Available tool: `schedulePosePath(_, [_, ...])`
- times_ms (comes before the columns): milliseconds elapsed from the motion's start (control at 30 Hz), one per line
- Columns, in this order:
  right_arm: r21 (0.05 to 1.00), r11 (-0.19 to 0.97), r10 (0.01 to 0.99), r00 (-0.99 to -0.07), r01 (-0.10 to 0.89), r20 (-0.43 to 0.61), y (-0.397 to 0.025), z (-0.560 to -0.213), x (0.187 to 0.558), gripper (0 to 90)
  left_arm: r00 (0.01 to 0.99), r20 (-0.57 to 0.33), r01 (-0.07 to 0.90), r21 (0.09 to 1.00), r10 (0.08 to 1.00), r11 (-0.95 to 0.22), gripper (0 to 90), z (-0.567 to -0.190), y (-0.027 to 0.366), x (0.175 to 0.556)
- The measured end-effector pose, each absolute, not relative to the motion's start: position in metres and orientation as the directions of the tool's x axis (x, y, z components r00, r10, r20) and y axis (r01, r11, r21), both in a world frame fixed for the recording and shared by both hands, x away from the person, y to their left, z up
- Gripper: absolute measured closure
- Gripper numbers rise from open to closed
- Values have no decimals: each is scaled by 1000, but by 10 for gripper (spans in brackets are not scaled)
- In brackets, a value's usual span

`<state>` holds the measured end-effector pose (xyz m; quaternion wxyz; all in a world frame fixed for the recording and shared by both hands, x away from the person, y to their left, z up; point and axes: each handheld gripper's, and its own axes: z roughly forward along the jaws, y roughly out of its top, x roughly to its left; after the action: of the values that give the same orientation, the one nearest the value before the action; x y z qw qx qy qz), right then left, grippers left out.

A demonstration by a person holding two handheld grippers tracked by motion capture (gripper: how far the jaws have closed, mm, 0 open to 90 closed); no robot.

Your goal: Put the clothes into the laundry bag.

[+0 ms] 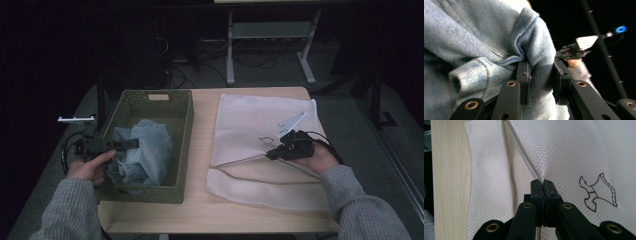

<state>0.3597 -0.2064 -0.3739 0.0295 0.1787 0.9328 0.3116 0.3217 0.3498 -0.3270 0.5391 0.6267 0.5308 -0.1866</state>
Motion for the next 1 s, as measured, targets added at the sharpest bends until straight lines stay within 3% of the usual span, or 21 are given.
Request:
schedulePosePath(267, [597,738,354,-934,314,54,-205,-367,366,877,429,-817,840,518,386,163,711,-305,342,318])
schedulePosePath(1000, [609,727,369,-928,318,43,-206,-348,380,878,561,-782,797,599,271,79,714,-250,280,314])
